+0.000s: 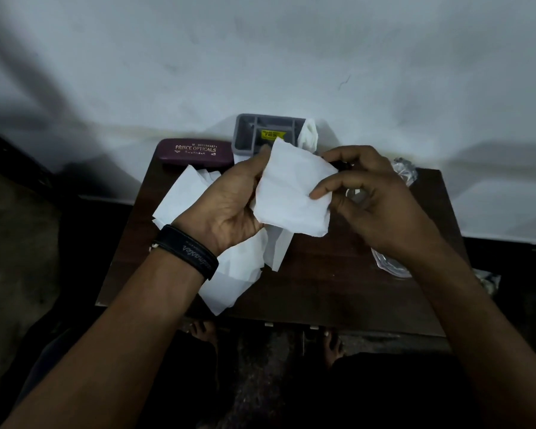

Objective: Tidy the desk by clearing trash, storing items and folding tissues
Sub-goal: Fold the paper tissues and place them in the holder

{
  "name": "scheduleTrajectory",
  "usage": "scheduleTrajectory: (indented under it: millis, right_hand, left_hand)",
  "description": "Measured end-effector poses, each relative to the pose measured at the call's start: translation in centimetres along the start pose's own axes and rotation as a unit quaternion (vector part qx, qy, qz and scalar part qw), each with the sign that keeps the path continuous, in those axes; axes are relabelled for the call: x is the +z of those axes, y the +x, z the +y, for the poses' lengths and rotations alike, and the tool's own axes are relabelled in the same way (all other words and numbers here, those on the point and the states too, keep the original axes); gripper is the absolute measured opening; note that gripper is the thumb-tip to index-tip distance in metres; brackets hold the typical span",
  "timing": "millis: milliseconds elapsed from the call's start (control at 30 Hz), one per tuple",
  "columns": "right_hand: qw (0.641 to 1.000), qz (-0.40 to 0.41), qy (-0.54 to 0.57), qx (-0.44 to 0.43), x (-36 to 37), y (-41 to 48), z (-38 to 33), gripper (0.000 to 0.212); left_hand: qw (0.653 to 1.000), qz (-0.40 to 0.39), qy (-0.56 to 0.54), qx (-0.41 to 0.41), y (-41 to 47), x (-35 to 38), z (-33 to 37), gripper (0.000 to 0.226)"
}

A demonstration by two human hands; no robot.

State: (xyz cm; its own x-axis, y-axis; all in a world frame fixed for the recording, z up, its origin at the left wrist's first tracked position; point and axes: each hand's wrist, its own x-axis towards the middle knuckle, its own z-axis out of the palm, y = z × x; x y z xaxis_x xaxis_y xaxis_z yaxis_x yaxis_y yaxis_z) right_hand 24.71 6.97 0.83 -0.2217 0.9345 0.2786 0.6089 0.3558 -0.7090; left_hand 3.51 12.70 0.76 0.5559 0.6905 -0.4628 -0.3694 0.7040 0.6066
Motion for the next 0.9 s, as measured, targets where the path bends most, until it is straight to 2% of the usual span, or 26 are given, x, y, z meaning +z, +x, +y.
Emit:
scheduleTrajectory:
  millis: [100,167,233,333,400,467,533,567,633,667,733,900]
  right_hand:
    - [1.0,-0.003,-0.011,0.007,0.2,0.2,0.8,0.025]
    - [1.0,-0.004,-0.021,0.002,0.4,0.3,1.0,0.03]
    - [1.0,0.005,-0.018,0.012,0.4,0.3,0.7,0.035]
    - [0.994,0.044,-0.002,0.101,0.1,0.6,0.1,0.045]
    - [0.983,0.038,-0.024,0.177,0.4,0.9,0.6,0.037]
    - [0.967,-0.032,-0.073,0.243,1.5,1.2,1.2,0.032]
    - [0.948,-0.121,-0.124,0.266,3.2,1.3,1.4,0.041]
    - [0.943,-0.169,-0.139,0.251,4.2,1.4,1.5,0.046]
    - [0.934,-0.247,-0.173,0.193,5.9,1.4,1.5,0.051]
    - [0.93,-0.267,-0.191,0.167,6.4,1.4,1.6,0.051]
    - [0.927,-0.273,-0.218,0.135,6.8,1.5,1.7,0.048]
    - [0.913,-0.277,-0.271,0.129,5.6,1.3,1.9,0.017]
  left_hand:
    - [1.0,0.008,0.002,0.0,-0.3,0.3,0.3,0.07]
    - [0.998,0.005,0.061,0.018,-0.7,0.6,0.1,0.065]
    - [0.987,0.054,0.133,0.067,-0.6,0.4,0.0,0.047]
    - [0.958,0.171,0.153,0.173,-0.6,-0.6,0.6,0.036]
    - [0.916,0.248,0.186,0.255,-1.1,-1.3,1.7,0.024]
    - [0.858,0.295,0.289,0.305,-1.6,-2.4,2.6,0.011]
    - [0.81,0.308,0.393,0.307,-1.8,-3.2,2.9,0.008]
    - [0.795,0.311,0.431,0.293,-1.7,-3.6,2.8,0.016]
    - [0.787,0.293,0.472,0.267,-1.4,-3.7,2.4,0.033]
    - [0.786,0.283,0.483,0.261,-1.2,-3.7,2.3,0.03]
    - [0.789,0.27,0.488,0.258,-1.0,-3.4,2.2,0.016]
    - [0.804,0.27,0.464,0.257,-1.2,-3.6,2.2,0.014]
